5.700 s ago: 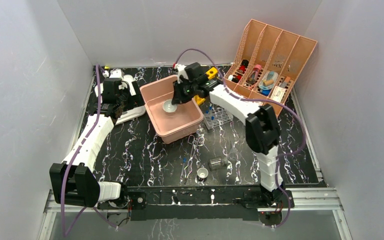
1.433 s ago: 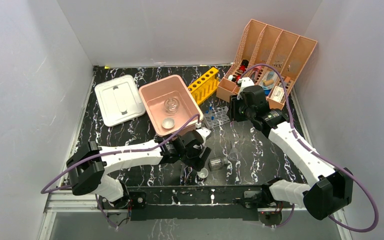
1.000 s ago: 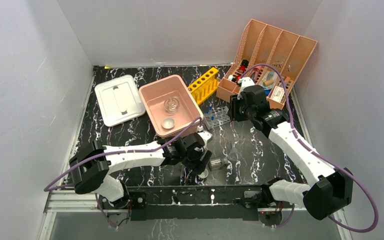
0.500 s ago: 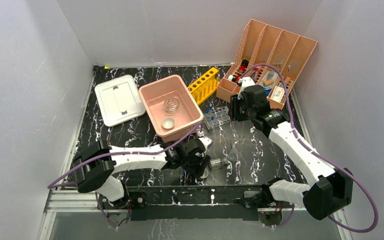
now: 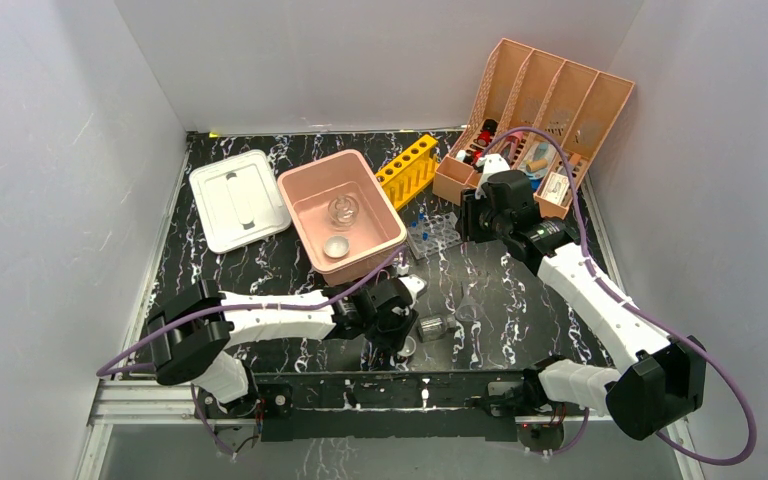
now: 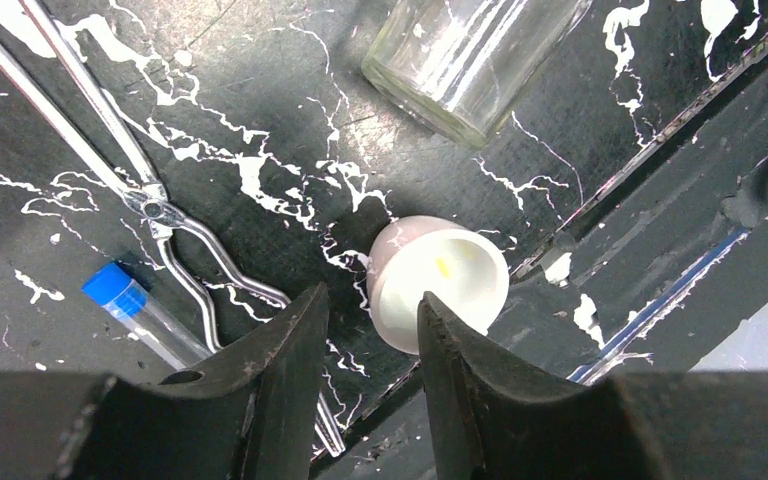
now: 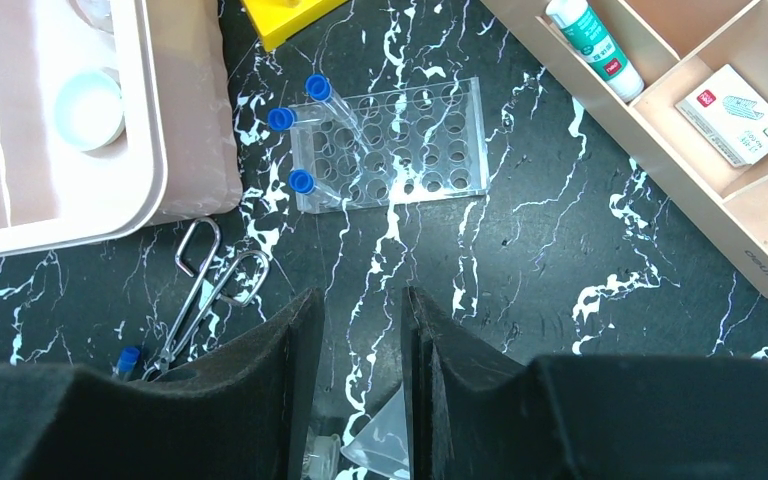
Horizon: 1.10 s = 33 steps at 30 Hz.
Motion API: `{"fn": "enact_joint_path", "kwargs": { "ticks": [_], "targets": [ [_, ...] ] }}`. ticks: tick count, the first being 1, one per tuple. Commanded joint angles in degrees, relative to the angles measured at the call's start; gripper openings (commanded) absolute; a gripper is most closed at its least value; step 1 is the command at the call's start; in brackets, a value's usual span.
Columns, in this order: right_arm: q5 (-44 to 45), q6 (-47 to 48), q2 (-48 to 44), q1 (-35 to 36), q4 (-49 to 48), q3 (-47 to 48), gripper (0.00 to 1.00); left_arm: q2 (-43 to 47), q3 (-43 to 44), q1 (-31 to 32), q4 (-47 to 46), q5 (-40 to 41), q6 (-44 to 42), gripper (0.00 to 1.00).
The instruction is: Organize the chemistry lab equipment
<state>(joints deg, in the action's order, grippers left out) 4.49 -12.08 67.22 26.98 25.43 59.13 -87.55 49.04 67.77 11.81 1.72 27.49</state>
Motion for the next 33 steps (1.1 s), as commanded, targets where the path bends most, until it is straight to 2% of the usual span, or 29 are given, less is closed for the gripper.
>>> {"fn": "enact_joint_path", "kwargs": {
  "ticks": [1, 13, 18, 26, 33],
  "targets": [
    [-0.5, -0.1, -0.1, -0.4, -2.8, 0.3, 0.44, -0.7, 1.9, 0.5, -0.2, -0.9, -0.1, 0.36],
    [-0.5, -0.1, 0.5, -0.4, -3.2, -0.1, 0.44, -2.6, 3.9, 0.8, 0.2, 0.2, -0.1, 0.27],
    [-0.5, -0.2, 0.5, -0.4, -3.6, -0.7, 0.44, -2.0, 4.3, 0.8, 1.5, 2.8, 1.0, 0.15],
    [-1.0, -0.4, 0.7, -0.4, -4.1, -1.3, 0.44, -1.2, 5.7, 0.8, 3.0, 4.6, 1.0, 0.0],
    [-0.5, -0.3, 0.5, -0.4, -3.7, -1.3, 0.44, -1.2, 9.1, 0.8, 5.8, 4.0, -0.1, 0.0]
  ]
}}
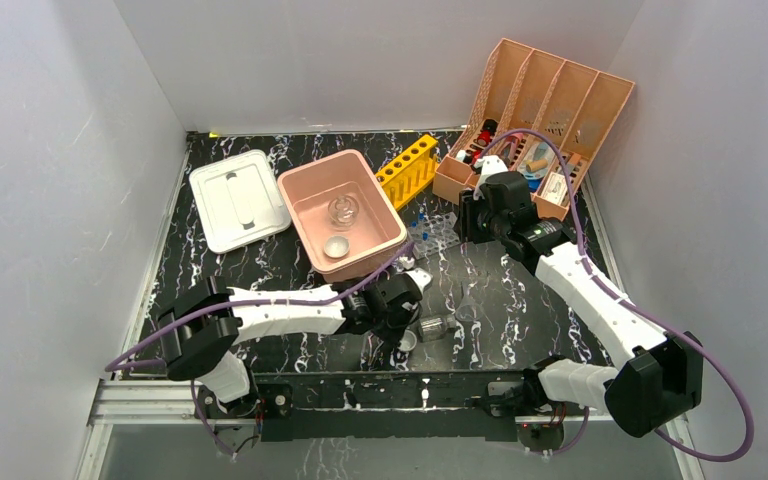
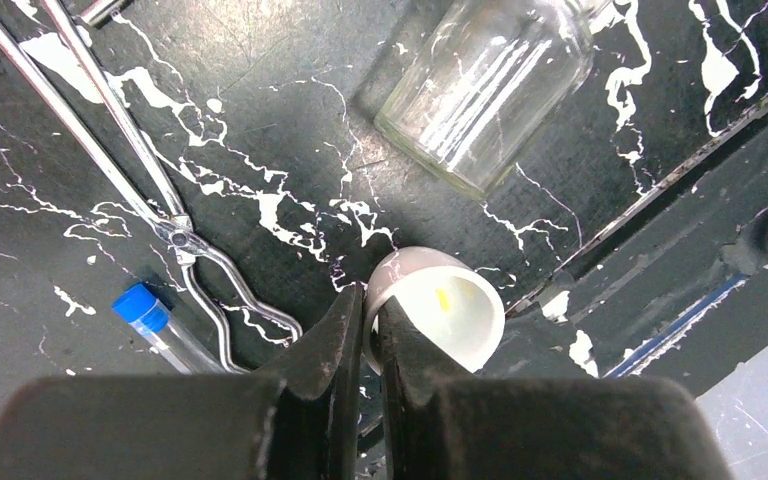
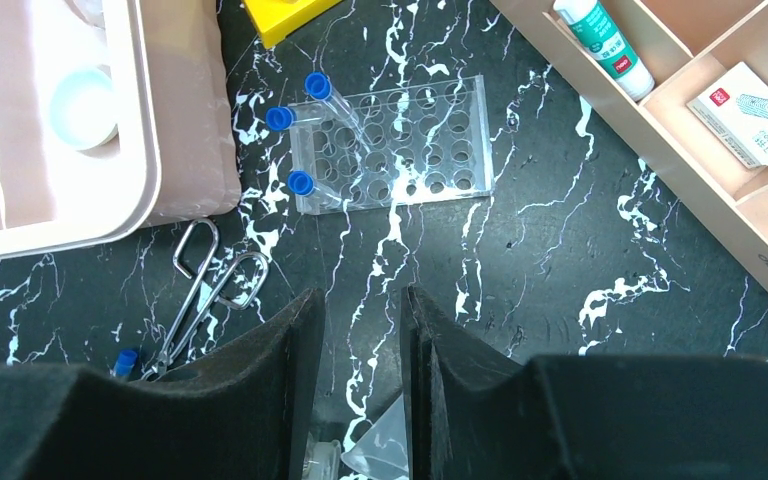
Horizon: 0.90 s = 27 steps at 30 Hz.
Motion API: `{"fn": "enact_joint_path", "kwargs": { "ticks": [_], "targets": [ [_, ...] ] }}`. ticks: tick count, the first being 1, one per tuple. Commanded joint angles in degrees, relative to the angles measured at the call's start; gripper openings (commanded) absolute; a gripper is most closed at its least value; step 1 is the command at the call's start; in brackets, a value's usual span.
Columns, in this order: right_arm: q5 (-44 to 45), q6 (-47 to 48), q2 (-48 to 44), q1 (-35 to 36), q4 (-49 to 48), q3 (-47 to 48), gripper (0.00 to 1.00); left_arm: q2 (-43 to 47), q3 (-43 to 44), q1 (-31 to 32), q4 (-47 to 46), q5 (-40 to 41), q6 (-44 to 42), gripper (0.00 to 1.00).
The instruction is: Organize the chemistry lab equipment
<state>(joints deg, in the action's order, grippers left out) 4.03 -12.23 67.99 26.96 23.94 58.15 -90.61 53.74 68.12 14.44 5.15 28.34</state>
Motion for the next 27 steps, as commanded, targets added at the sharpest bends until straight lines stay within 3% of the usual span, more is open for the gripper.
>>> {"fn": "enact_joint_path", "kwargs": {
  "ticks": [1, 9, 12, 19, 27],
  "targets": [
    [0.1, 0.0, -0.3, -0.4, -2.2, -0.3, 0.44, 2.3, 5.6, 0.4, 4.4, 1.2, -1.7, 0.0],
    [-0.7, 0.0, -0.6, -0.5, -1.9, -0.4, 0.44, 2.8, 21.9, -0.4, 18.7, 13.3, -7.2, 0.0],
    [-0.9, -0.2, -0.7, -0.6, -2.2, -0.5, 0.44, 3.9, 26.3, -2.4, 20.5, 13.5, -7.8, 0.0],
    [-5.0, -0.6, 1.1, -0.6, -2.1, 0.8, 0.44, 2.8, 38.4, -15.2, 26.2, 10.2, -5.2, 0.0],
    [-7.2, 1.5, 5.3, -0.6, 1.8, 6.2, 0.45, -5.7, 50.4, -28.2, 28.1, 6.6, -5.7, 0.0]
  ]
}}
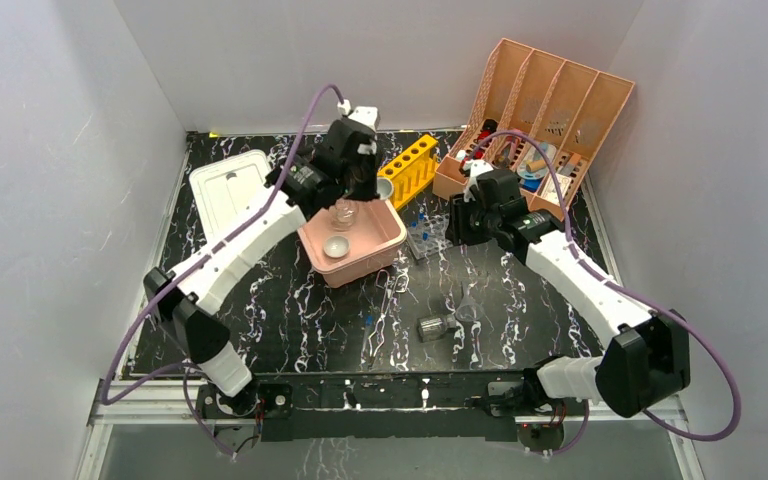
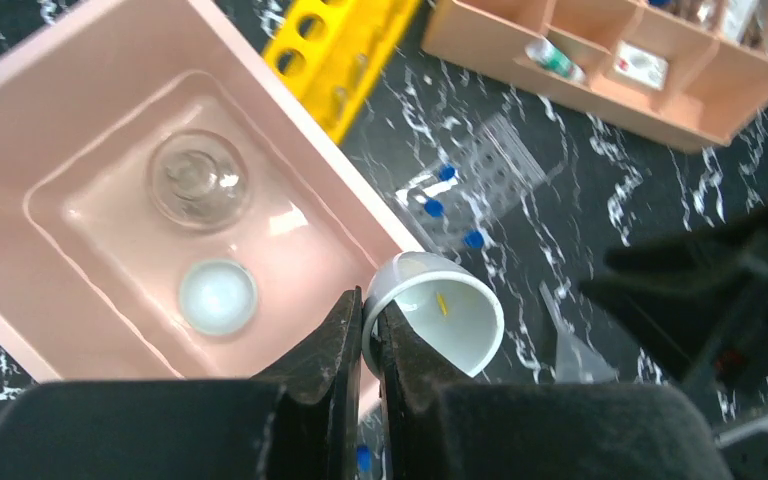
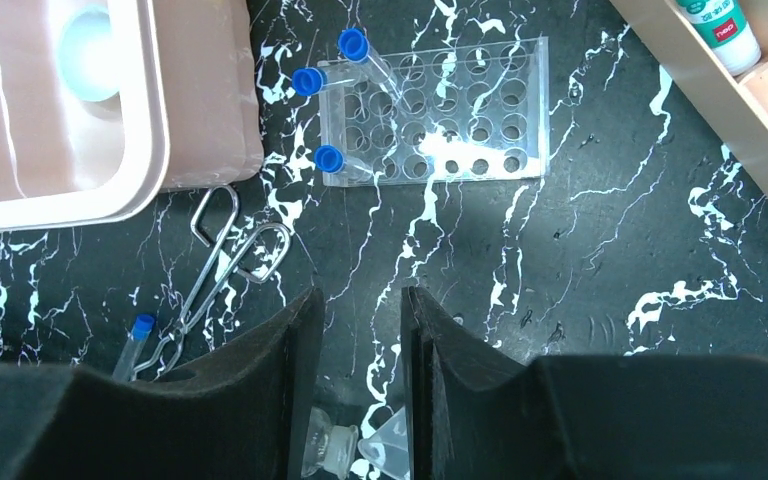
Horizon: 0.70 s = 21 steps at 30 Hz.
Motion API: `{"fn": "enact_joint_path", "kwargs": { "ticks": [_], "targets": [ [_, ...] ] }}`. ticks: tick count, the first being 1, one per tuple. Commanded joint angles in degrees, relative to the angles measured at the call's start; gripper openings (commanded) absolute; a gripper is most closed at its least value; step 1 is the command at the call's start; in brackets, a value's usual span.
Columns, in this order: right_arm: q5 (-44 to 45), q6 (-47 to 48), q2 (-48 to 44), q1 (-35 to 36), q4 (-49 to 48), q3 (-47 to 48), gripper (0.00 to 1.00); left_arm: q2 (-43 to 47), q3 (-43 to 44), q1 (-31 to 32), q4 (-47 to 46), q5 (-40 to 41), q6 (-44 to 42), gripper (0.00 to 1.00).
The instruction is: Organize the chemistry lab equipment
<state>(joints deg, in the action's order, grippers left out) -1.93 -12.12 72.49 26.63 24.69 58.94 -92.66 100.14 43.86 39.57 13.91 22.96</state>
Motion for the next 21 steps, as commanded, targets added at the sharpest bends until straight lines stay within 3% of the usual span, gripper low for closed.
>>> {"fn": "enact_joint_path", "kwargs": {
  "ticks": [1, 9, 21],
  "targets": [
    [-1.0, 1.9, 1.3, -0.3, 1.8, 6.2, 0.45, -4.7, 4.7, -5.1, 2.8, -1.9, -0.5, 0.0],
    [-0.3, 3.4, 2.8, -0.3, 3.7, 7.4, 0.45, -9.0, 0.3, -13.1, -2.4, -5.9, -0.5, 0.0],
    [-0.4, 2.4, 3.0, -0.4, 2.7, 4.8, 0.45, -7.7, -14.4, -14.6, -12.1, -12.7, 0.7, 0.0]
  ]
}}
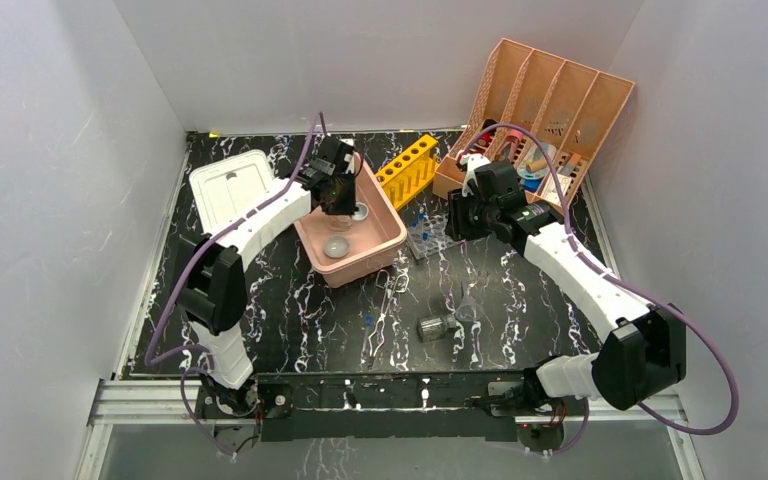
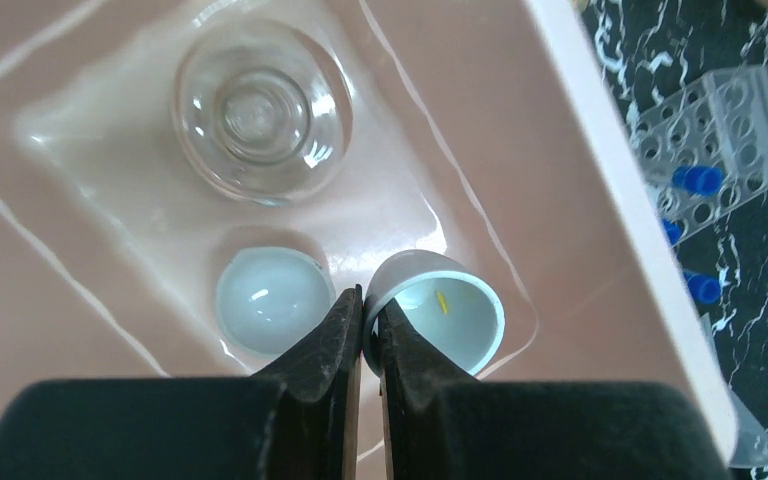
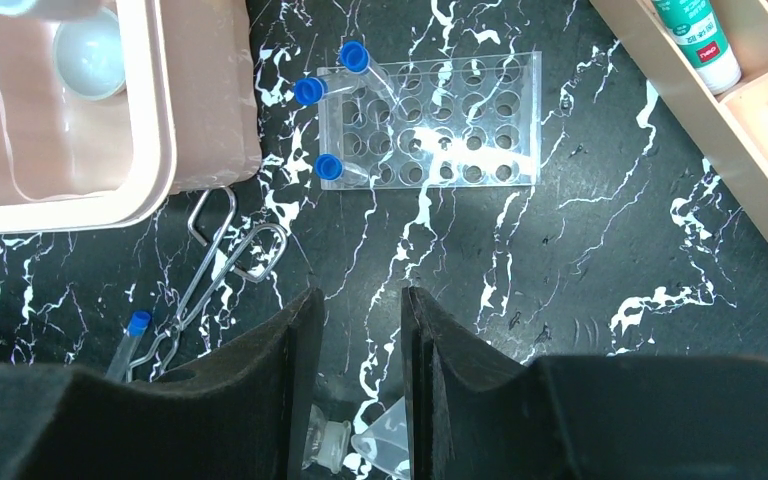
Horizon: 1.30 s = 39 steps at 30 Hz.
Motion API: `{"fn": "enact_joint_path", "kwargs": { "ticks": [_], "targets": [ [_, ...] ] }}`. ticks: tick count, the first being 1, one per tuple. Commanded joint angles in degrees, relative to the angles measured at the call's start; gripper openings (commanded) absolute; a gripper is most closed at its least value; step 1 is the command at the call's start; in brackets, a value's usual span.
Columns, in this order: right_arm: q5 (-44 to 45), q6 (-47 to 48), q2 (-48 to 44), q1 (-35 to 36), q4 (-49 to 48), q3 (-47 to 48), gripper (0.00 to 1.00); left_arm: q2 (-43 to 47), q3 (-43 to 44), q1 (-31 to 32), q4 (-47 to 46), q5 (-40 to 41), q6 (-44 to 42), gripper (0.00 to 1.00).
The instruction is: Organize the chemistry lab equipment
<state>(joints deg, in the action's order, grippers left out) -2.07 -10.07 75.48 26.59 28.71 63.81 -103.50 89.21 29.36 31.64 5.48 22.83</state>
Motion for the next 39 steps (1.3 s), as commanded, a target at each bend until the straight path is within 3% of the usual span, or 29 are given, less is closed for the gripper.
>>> {"fn": "enact_joint_path", "kwargs": {
  "ticks": [1, 11, 39],
  "targets": [
    [-0.3, 0.4, 0.1, -0.4, -1.4, 0.0, 0.45, 3.3, -4.5, -0.1, -4.9, -4.7, 1.2, 0.0],
    [-0.4, 1.2, 0.7, -0.5, -1.5, 0.1, 0.45, 0.6, -9.5, -0.1, -8.8, -6.5, 2.8, 0.0],
    [-0.7, 1.3, 1.2, -0.9, -2.3, -0.6, 0.46, -8.7, -7.2, -0.1, -6.9, -4.2, 0.9, 0.0]
  ]
}}
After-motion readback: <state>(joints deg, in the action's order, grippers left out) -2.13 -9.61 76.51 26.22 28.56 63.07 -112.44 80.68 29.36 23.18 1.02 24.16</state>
